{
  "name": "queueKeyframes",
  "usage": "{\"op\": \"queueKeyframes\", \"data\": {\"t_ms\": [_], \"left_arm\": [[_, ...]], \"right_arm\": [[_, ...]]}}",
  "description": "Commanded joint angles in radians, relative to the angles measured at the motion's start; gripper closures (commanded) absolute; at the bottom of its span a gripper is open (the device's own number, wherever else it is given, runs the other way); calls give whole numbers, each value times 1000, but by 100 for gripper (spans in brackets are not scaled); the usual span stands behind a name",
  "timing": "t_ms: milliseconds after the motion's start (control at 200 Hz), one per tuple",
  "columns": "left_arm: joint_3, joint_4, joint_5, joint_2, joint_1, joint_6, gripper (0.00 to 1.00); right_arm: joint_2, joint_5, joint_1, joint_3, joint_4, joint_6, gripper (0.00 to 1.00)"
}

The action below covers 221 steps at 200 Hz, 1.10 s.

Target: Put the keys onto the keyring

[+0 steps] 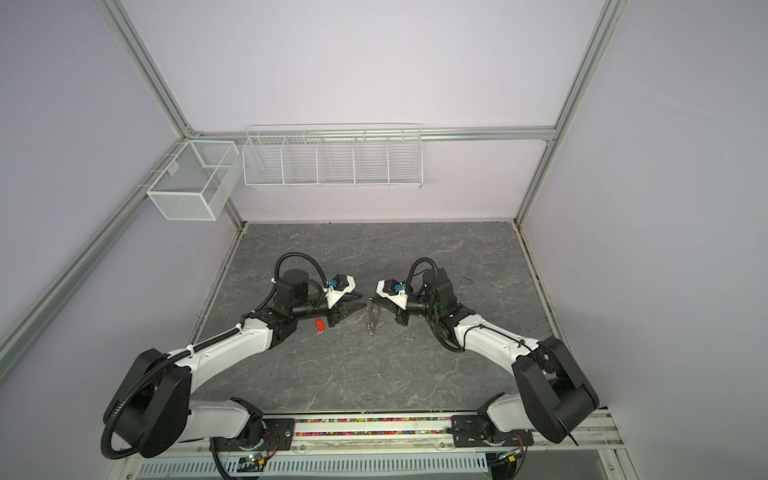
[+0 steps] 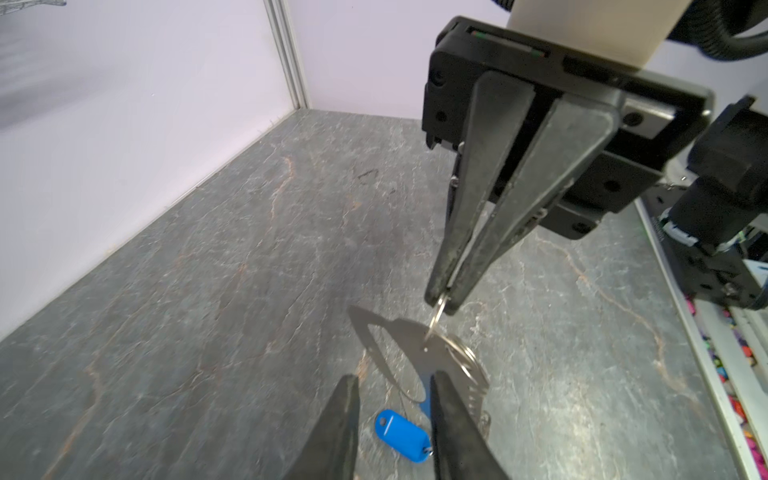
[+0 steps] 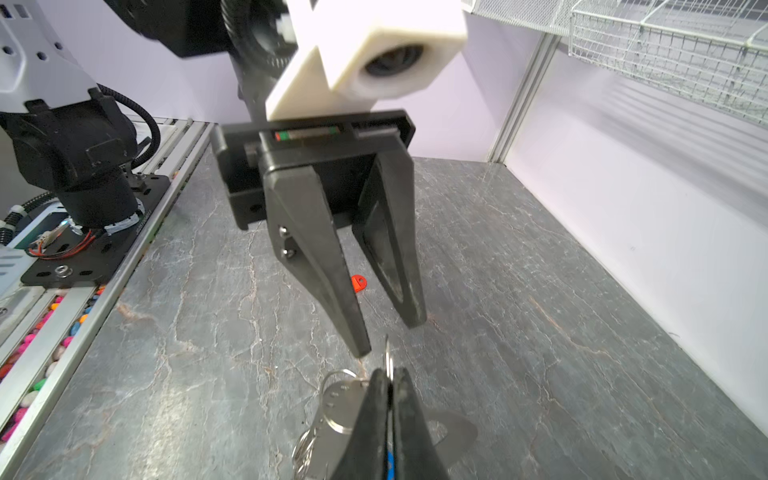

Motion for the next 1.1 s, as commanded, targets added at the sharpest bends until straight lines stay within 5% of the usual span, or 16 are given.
{"op": "queueKeyframes", "data": {"t_ms": [0, 875, 1100], "left_arm": [[-18, 215, 104, 30, 6, -80, 70], [12, 230, 187, 103, 6, -82, 81], [27, 241, 189, 96, 4, -78, 99]], "right_arm": [[10, -49, -6, -8, 49, 4, 93], [8, -84, -20, -1, 27, -13, 93], [17, -93, -20, 5, 22, -13, 93]]}}
